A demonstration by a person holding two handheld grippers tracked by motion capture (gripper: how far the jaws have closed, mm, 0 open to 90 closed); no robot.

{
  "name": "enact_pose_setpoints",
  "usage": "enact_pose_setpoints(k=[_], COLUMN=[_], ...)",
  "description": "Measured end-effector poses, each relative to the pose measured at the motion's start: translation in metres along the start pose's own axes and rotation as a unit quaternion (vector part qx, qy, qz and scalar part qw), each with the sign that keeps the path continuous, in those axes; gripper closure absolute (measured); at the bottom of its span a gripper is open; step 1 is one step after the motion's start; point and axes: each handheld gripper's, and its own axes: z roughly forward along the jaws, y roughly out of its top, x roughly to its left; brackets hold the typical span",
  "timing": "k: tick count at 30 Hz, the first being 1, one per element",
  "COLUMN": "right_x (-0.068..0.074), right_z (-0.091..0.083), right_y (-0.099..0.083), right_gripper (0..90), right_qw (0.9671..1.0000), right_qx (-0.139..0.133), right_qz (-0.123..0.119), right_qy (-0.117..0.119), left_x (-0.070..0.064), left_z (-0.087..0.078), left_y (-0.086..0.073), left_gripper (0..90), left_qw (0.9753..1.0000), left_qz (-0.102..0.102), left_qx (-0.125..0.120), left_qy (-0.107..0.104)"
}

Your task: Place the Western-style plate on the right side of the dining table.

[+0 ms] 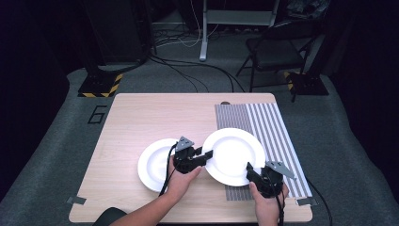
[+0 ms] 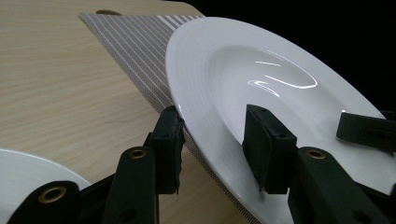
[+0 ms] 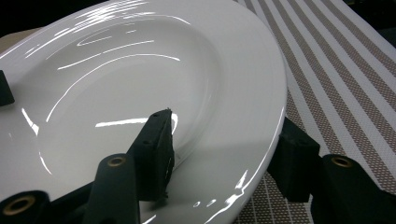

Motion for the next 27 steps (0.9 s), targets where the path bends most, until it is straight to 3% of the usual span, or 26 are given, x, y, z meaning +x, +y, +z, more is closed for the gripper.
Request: enact_pose_setpoints(k=[9,27], right_x=[-0.015,-0.040], right_z=[-0.007,-0.010], right_y=[0.001,0.009], right_gripper=[45.6,48.9], right_qw=[0.9997,0.9988], right_qx=[-0.005,-0.007], right_qz=[0.016,0.026], right_qy=[-0.018,-0.040], left_x=[-0.013,-0.020], left_z=[0.015,0.045], left_y=[0.005,0.011], left_gripper=[58.6,59.1], left_qw=[0.9999,0.9992], left_qz=[0.000,-0.004], left_qx=[-0.002,0.007], left_qy=[-0.015,-0.038])
